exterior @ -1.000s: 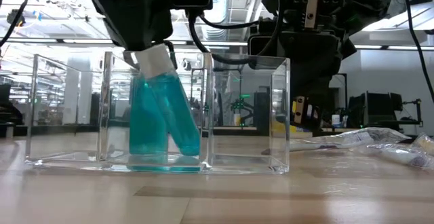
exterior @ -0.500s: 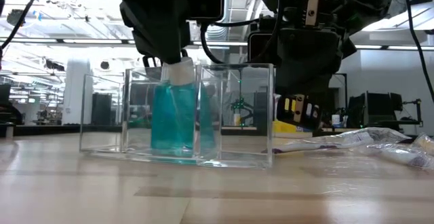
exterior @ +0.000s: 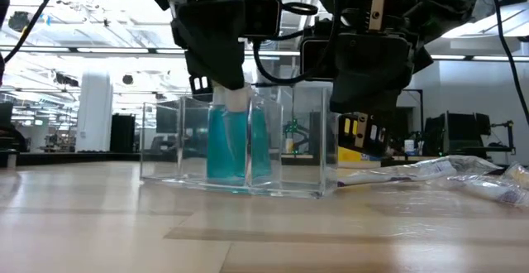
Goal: Pick & Place toothbrushing station
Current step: Move the transparent organizer to the center of the table
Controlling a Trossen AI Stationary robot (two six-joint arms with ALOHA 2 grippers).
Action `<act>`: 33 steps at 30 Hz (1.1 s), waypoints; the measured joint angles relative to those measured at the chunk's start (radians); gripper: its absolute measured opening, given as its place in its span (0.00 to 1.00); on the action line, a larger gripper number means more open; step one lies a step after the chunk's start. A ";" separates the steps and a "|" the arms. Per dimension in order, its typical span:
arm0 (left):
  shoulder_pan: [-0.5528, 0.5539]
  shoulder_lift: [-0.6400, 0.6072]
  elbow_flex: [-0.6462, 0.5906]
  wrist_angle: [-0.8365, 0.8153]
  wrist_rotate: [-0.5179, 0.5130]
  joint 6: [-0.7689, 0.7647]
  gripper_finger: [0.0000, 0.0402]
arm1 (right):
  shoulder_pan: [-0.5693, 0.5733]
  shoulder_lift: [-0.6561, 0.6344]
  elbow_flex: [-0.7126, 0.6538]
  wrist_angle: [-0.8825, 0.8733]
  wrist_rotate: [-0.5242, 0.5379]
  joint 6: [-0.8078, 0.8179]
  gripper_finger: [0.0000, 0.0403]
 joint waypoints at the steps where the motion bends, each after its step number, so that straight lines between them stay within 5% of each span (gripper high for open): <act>1: 0.006 0.000 0.000 0.000 0.000 -0.001 0.01 | 0.000 0.000 0.000 0.003 0.000 0.000 0.00; 33: 0.122 0.001 0.052 -0.007 -0.024 0.052 0.01 | -0.008 0.000 0.000 0.030 -0.007 -0.011 0.00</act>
